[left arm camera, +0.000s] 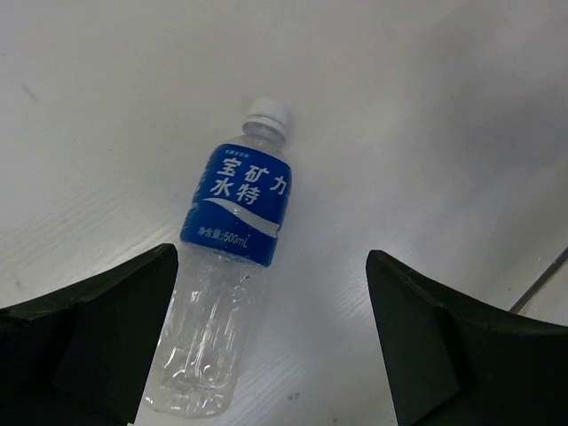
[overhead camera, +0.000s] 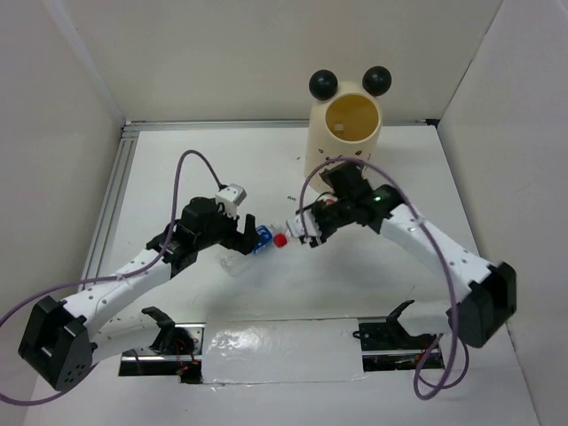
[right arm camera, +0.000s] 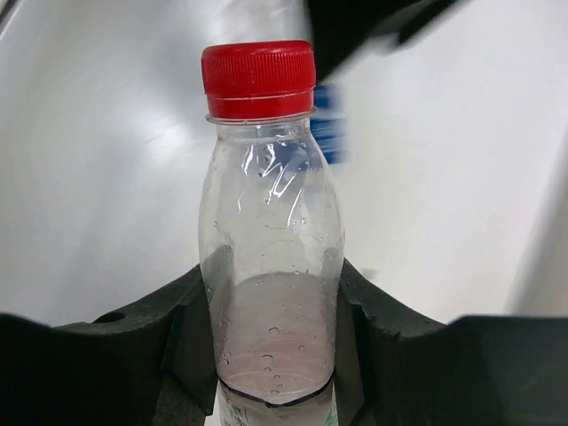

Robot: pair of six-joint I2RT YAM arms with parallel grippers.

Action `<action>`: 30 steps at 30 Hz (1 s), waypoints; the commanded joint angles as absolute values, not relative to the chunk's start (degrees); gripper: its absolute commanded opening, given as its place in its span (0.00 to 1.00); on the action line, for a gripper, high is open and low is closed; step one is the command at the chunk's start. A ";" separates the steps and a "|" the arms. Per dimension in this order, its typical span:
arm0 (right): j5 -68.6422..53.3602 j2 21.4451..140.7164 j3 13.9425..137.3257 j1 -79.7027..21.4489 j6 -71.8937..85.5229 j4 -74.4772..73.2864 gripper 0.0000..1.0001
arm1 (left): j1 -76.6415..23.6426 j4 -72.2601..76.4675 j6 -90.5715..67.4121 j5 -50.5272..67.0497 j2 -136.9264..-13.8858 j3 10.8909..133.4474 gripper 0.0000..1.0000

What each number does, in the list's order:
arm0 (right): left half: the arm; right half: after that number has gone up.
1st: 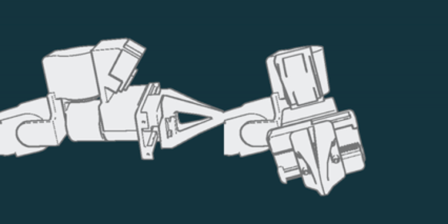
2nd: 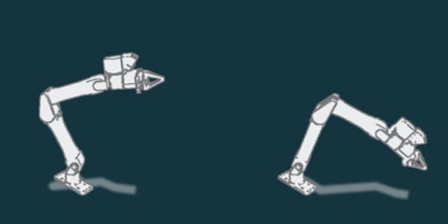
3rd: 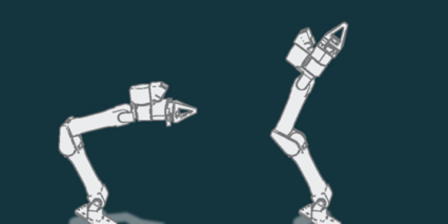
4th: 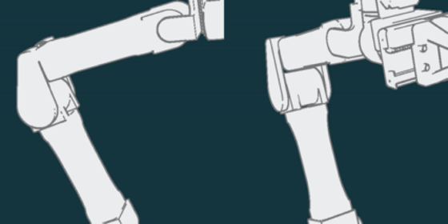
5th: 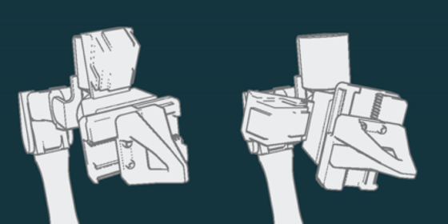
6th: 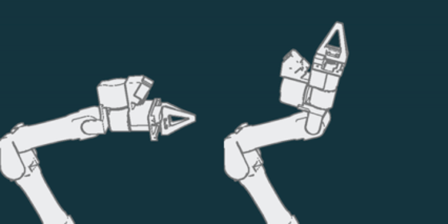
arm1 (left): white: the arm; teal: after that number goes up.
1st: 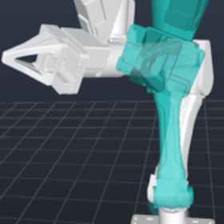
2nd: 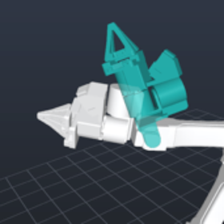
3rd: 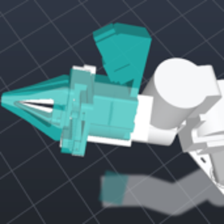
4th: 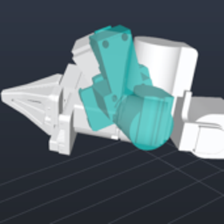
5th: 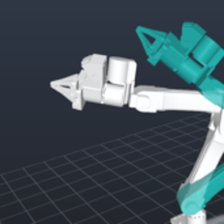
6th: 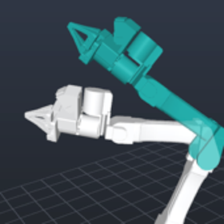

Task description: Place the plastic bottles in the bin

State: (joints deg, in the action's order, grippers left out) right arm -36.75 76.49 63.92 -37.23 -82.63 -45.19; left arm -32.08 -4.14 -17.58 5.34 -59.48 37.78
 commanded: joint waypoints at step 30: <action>-69.34 98.08 95.81 -3.34 -31.55 10.81 0.41 | -37.18 -6.76 -2.90 5.19 -89.38 49.31 0.72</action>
State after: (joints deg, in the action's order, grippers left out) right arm -66.48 97.06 93.95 -3.44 -30.76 6.09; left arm -36.69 -5.48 -4.29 5.85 -88.42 49.19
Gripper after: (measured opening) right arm 0.496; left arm 0.742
